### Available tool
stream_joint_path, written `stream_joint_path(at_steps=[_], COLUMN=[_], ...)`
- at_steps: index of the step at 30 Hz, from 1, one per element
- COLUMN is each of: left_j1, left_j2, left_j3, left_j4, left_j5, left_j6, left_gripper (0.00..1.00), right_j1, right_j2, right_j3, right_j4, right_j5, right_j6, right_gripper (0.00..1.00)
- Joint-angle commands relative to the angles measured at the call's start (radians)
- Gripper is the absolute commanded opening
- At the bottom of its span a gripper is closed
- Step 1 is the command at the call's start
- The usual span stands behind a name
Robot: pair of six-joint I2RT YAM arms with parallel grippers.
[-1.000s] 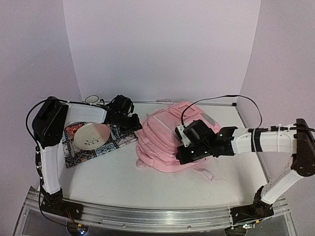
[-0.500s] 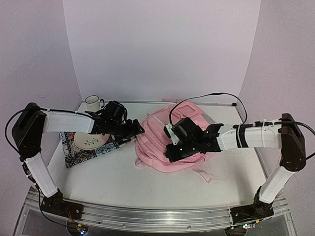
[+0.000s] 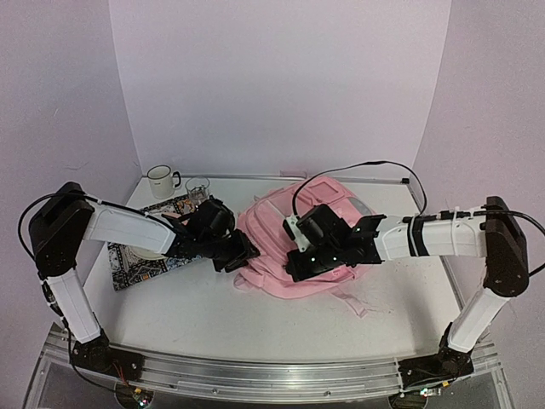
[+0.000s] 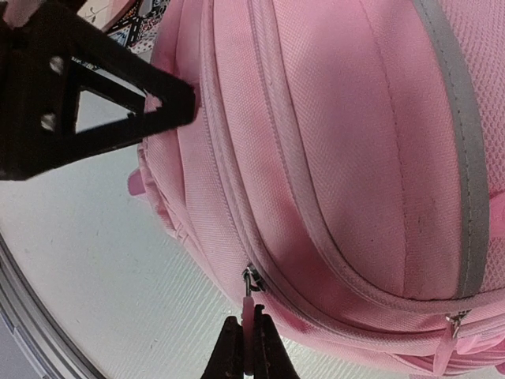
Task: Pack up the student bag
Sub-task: Hold the student bag at the center of the board, then zip the iPad into the second largest pocket of the bag.
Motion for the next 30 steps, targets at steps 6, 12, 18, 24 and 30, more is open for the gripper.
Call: stream_joint_path(at_steps=[6, 12, 18, 24, 30], left_j1=[-0.005, -0.003, -0.001, 0.004, -0.002], left_j2=[0.011, 0.007, -0.02, -0.052, -0.062], left_j3=[-0.014, -0.035, -0.055, -0.087, -0.11], left_j4=[0.037, 0.036, 0.023, 0.005, 0.009], left_j5=[-0.052, -0.055, -0.05, -0.039, 0.023], left_j6=[-0.009, -0.012, 0.013, 0.034, 0.052], left_gripper=[0.0, 0.0, 0.0, 0.0, 0.0], right_j1=[0.012, -0.022, -0.164, -0.335, -0.392], right_j2=[-0.105, -0.184, -0.244, -0.265, -0.243], right_j3=[-0.099, -0.188, -0.27, -0.291, -0.273], right_j4=[-0.059, -0.165, -0.215, -0.224, -0.164], right_j5=[0.075, 0.165, 0.218, 0.244, 0.233], right_j6=[-0.009, 0.003, -0.004, -0.023, -0.047], right_gripper=[0.0, 0.0, 0.0, 0.0, 0.0])
